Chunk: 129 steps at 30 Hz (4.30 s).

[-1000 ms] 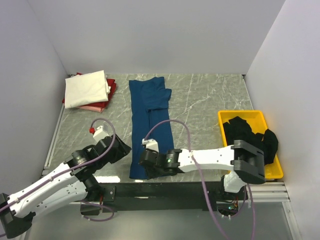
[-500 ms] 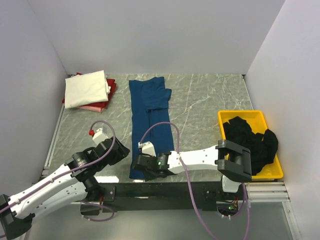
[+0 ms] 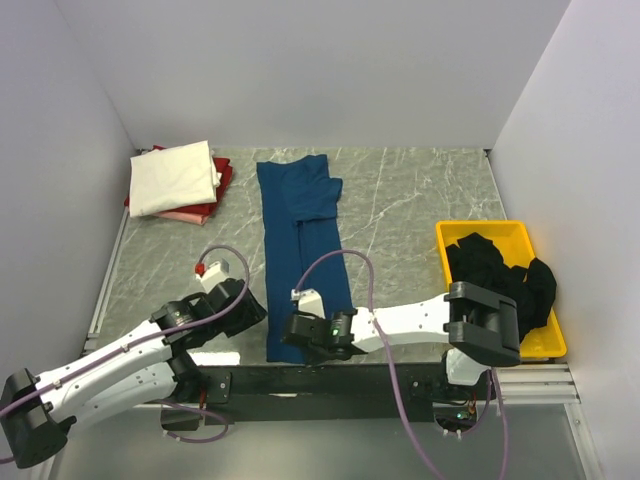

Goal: Fold and stack the t-shirts
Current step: Fold the tshirt

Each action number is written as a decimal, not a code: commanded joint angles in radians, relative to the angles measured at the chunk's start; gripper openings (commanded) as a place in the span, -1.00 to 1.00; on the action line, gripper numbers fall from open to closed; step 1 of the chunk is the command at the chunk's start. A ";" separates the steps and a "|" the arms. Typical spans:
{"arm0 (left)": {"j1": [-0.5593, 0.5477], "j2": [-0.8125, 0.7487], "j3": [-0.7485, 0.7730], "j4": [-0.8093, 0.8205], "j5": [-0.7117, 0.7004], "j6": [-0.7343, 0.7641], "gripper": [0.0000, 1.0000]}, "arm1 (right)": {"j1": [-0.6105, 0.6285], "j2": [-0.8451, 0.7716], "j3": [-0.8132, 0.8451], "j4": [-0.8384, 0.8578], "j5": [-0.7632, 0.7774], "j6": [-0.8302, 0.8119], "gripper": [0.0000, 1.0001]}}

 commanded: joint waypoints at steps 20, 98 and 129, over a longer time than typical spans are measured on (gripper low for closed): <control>-0.003 0.139 -0.056 0.176 0.165 0.092 0.14 | -0.036 -0.201 -0.145 0.053 -0.036 0.066 -1.00; -0.247 0.242 -0.180 0.357 0.323 -0.123 -0.17 | -0.427 -0.723 -0.598 0.051 -0.177 0.028 -0.10; -0.271 0.098 -0.205 0.356 0.260 -0.156 -0.13 | -0.428 -0.709 -0.610 0.110 -0.231 0.039 -0.62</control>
